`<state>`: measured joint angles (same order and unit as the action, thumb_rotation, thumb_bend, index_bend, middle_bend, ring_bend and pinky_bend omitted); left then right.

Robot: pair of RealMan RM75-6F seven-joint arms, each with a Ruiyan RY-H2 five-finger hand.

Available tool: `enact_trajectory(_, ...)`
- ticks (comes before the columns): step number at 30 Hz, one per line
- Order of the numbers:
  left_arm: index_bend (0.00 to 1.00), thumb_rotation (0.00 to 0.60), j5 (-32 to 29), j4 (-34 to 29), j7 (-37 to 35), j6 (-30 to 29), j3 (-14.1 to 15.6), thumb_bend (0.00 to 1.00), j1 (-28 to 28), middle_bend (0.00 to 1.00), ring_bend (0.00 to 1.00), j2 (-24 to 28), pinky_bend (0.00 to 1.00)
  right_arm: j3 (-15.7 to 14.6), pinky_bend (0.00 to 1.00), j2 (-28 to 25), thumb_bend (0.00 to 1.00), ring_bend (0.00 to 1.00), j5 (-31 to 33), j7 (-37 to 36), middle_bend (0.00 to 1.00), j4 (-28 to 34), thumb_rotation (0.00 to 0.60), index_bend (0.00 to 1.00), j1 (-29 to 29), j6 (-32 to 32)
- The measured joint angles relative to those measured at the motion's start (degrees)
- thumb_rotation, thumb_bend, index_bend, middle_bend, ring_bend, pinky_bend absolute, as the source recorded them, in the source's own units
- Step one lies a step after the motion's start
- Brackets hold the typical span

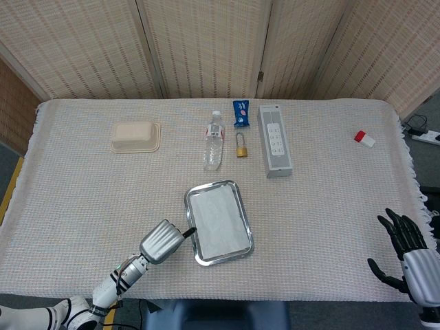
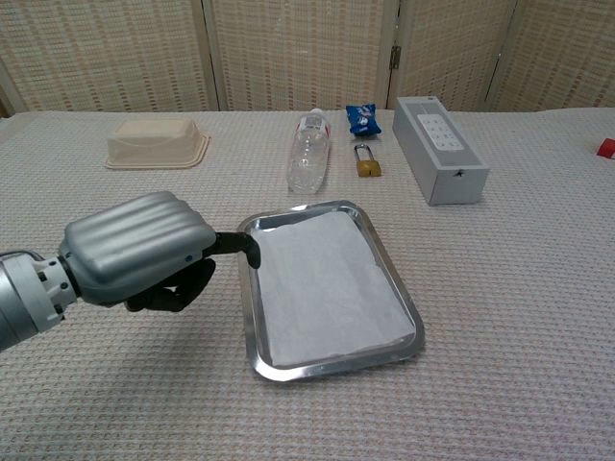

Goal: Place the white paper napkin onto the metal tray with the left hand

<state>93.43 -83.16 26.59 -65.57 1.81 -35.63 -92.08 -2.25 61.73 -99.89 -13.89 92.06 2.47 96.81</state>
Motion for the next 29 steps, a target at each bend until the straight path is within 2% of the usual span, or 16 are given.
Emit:
enact_trajectory(2, 0.3, 0.6, 0.19, -0.5, -0.04, -1.57, 0.12, 0.82, 0.85, 1.0, 0.94, 0.69, 1.0, 0.03, 0.0, 0.04, 0.37, 0.0, 0.06, 0.06, 0.0, -0.07, 0.6, 0.0, -0.02, -0.02)
enact_trajectory(4, 0.27, 0.6, 0.35, -1.21, -0.5, -4.2, 0.42, 0.69, 2.4, 0.94, 0.79, 1.71, 0.9, 0.06, 0.0, 0.12, 0.37, 0.0, 0.19, 0.16, 0.0, -0.15, 0.6, 0.0, -0.08, -0.21)
enact_trajectory(5, 0.24, 0.6, 0.19, -1.79, -0.84, -5.98, 0.68, 0.6, 3.73, 0.85, 0.67, 2.55, 0.77, 0.06, 0.0, 0.2, 0.37, 0.0, 0.3, 0.3, 0.0, -0.21, 0.6, 0.0, -0.13, -0.43)
enact_trajectory(6, 0.23, 0.6, -0.09, -2.31, -1.07, -7.39, 0.9, 0.51, 4.94, 0.71, 0.55, 3.32, 0.6, 0.06, 0.0, 0.28, 0.37, 0.0, 0.38, 0.49, 0.0, -0.24, 0.6, 0.0, -0.18, -0.62)
enact_trajectory(9, 0.22, 0.6, -1.75, -4.01, -2.19, -12.49, 1.62, 0.39, 9.76, 0.46, 0.32, 6.37, 0.34, 0.16, 0.0, 0.69, 0.37, 0.0, 0.66, 1.53, 0.0, -0.34, 0.6, 0.0, -0.35, -1.12)
enact_trajectory(12, 0.21, 0.6, -4.16, -5.27, -4.65, -18.19, 2.03, 0.34, 14.95, 0.32, 0.17, 9.73, 0.19, 0.42, 0.0, 1.33, 0.37, 0.0, 1.04, 3.12, 0.0, -0.45, 0.6, 0.0, -0.51, -1.52)
enact_trajectory(15, 0.21, 0.6, -6.8, -6.08, -8.66, -23.93, 2.13, 0.31, 20.28, 0.27, 0.11, 13.42, 0.11, 0.84, 0.0, 2.18, 0.37, 0.0, 1.54, 5.15, 0.0, -0.59, 0.6, 0.0, -0.72, -1.97)
enact_trajectory(19, 0.2, 0.6, -10.39, -7.16, -12.74, -28.35, 2.5, 0.28, 26.29, 0.26, 0.08, 18.15, 0.08, 1.43, 0.0, 3.46, 0.37, 0.0, 2.12, 8.01, 0.0, -0.68, 0.6, 0.0, -0.97, -2.37)
enact_trajectory(23, 0.14, 0.6, -14.22, -11.7, -11.6, -26.85, 2.97, 0.25, 28.06, 0.18, 0.06, 21.03, 0.01, 1.83, 0.0, 4.89, 0.37, 0.0, 2.56, 10.58, 0.0, -0.77, 0.6, 0.0, -1.37, -3.2)
enact_trajectory(26, 0.14, 0.6, -15.58, -15.84, -9.09, -25.53, 2.95, 0.25, 28.52, 0.18, 0.06, 23.19, 0.01, 1.81, 0.0, 5.34, 0.37, 0.0, 2.34, 11.07, 0.0, -0.89, 0.6, 0.0, -1.71, -3.58)
enact_trajectory(29, 0.14, 0.6, -16.04, -16.78, -8.76, -24.61, 2.46, 0.25, 29.13, 0.18, 0.06, 24.06, 0.01, 1.82, 0.0, 5.4, 0.37, 0.0, 2.46, 11.0, 0.0, -1.03, 0.6, 0.0, -1.93, -3.98)
